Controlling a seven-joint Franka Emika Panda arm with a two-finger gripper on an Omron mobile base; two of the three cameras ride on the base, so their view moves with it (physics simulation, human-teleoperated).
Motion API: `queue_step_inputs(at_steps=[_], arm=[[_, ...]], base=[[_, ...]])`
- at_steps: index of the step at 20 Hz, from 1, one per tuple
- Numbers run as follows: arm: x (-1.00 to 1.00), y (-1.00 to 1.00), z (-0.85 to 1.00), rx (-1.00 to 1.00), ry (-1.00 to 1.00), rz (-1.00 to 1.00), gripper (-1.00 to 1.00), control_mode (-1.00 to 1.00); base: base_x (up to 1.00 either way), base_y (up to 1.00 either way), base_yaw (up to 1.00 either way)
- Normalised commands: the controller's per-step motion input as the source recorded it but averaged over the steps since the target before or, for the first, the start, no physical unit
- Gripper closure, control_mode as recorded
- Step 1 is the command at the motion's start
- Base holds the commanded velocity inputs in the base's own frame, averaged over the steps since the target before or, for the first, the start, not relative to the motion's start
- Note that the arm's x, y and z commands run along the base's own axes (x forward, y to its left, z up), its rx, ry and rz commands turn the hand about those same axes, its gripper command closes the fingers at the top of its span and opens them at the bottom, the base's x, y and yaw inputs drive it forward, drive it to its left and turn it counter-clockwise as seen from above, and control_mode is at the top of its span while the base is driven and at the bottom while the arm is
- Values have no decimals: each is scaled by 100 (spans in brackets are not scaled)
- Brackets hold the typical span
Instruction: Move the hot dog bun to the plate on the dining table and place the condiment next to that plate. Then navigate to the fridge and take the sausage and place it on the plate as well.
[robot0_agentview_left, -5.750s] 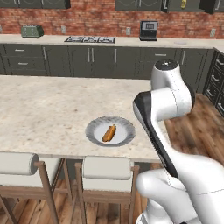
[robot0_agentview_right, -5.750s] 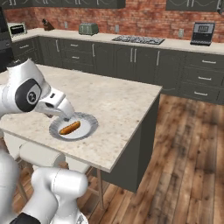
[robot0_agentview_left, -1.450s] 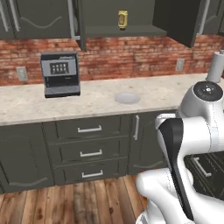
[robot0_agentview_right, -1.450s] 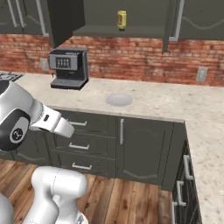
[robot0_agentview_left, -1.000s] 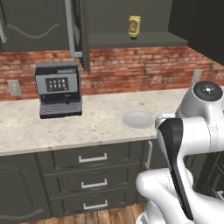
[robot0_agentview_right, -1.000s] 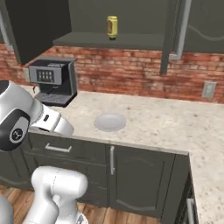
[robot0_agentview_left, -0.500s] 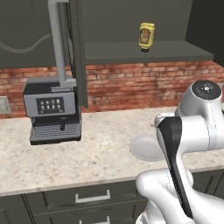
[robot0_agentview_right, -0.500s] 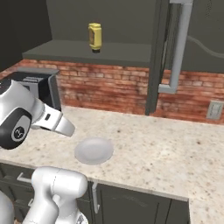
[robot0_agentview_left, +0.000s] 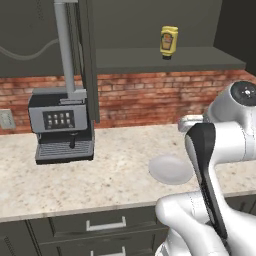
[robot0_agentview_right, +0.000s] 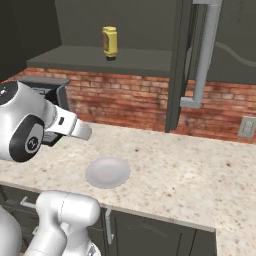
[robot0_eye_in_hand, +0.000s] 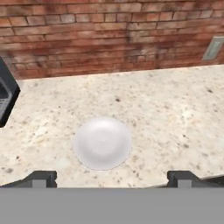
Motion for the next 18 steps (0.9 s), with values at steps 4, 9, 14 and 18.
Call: queue_step_inputs(at_steps=[4,9,14,18], arm=[[43,-1,79,-1,-23,8,-100,-100],[33,-2,67,-2,-29,6,-100,-100],[30,-13,53,1,-38,19,-100,-100],[14,-24,75,0,-40,26,-100,-100]], base=[[0,0,0],[0,0,0],[0,0,0],[0,0,0]])
